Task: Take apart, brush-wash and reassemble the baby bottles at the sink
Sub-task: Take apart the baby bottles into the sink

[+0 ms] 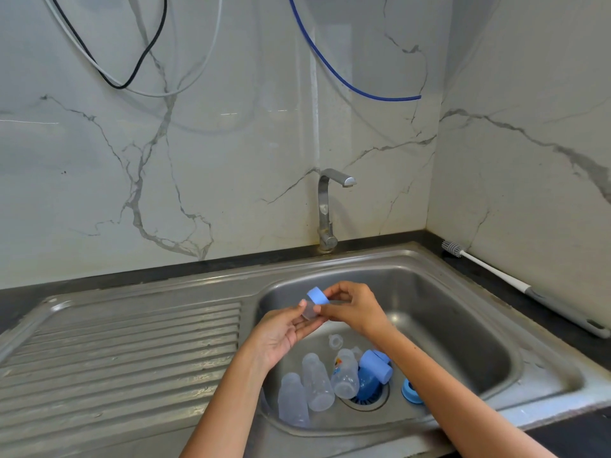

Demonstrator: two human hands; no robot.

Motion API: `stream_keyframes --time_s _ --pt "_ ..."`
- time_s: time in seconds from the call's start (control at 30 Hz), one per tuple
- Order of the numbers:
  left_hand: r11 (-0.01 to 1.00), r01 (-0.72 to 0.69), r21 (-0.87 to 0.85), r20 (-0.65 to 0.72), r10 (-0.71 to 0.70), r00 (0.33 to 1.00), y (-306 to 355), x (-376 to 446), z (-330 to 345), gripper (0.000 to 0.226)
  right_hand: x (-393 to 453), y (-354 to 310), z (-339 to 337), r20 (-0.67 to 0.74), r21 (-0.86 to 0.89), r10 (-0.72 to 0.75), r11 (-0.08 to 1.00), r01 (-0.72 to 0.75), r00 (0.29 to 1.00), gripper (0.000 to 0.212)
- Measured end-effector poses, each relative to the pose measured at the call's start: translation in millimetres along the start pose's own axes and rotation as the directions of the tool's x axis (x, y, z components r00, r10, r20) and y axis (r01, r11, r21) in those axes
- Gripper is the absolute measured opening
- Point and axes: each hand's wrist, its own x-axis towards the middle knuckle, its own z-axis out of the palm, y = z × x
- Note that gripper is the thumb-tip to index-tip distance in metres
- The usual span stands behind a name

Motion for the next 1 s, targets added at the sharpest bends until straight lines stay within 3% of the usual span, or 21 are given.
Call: stream_keyframes --time_s 0.1,0.2,0.27,0.33,0.4,0.5,0.6,0.67,0.73,0.8,0.87,1.0 --pt "0.999 -0.022 0.035 -0.042 0.023 0.999 0 2 3 0.023 -2 -8 -10 0.066 0.210 0.111 0.970 -0.123 0.992 0.027" --pt "0.996 -0.055 0.076 -0.107 0.063 0.992 -3 3 4 0.025 8 -5 -36 -0.009 0.177 0.238 0.956 -0.233 0.971 0.036" --pt "0.986 -0.078 0.147 -0.131 0.097 0.987 -6 4 3 0.028 20 12 -66 -0.180 -0.196 0.316 0.916 -0.349 0.931 0.052" --pt "0.975 -0.085 0.207 -0.157 0.119 0.980 -9 5 3 0.025 24 35 -95 -0.283 -0.621 0.383 0.626 -0.472 0.879 0.061" --pt "0.963 -0.082 0.258 -0.179 0.131 0.975 -13 5 5 0.021 22 57 -109 -0.296 -0.752 0.524 0.388 -0.532 0.799 0.050" --pt "0.959 -0.076 0.275 -0.176 0.127 0.976 -16 7 8 0.023 19 73 -108 -0.181 -0.824 0.712 0.266 -0.499 0.678 0.035" --pt "0.952 -0.062 0.301 -0.167 0.116 0.979 -17 7 10 0.029 14 71 -89 -0.034 -0.873 0.849 0.232 -0.430 0.527 0.029" --pt "0.939 -0.047 0.341 -0.158 0.107 0.982 -19 6 12 0.029 11 68 -74 0.045 -0.889 0.904 0.231 -0.396 0.426 0.039" --pt "0.926 -0.043 0.374 -0.151 0.107 0.983 -20 4 14 0.025 10 66 -64 0.082 -0.904 0.916 0.234 -0.358 0.392 0.053" --pt "0.923 -0.036 0.382 -0.151 0.101 0.983 -21 1 16 0.023 9 63 -59 0.097 -0.915 0.921 0.232 -0.330 0.377 0.067" --pt "0.919 -0.029 0.392 -0.151 0.095 0.984 -21 -1 16 0.027 8 63 -58 0.110 -0.914 0.913 0.249 -0.321 0.394 0.063" --pt "0.915 -0.036 0.403 -0.163 0.111 0.980 -23 -1 13 0.031 9 58 -58 0.143 -0.888 0.843 0.340 -0.308 0.519 0.048"
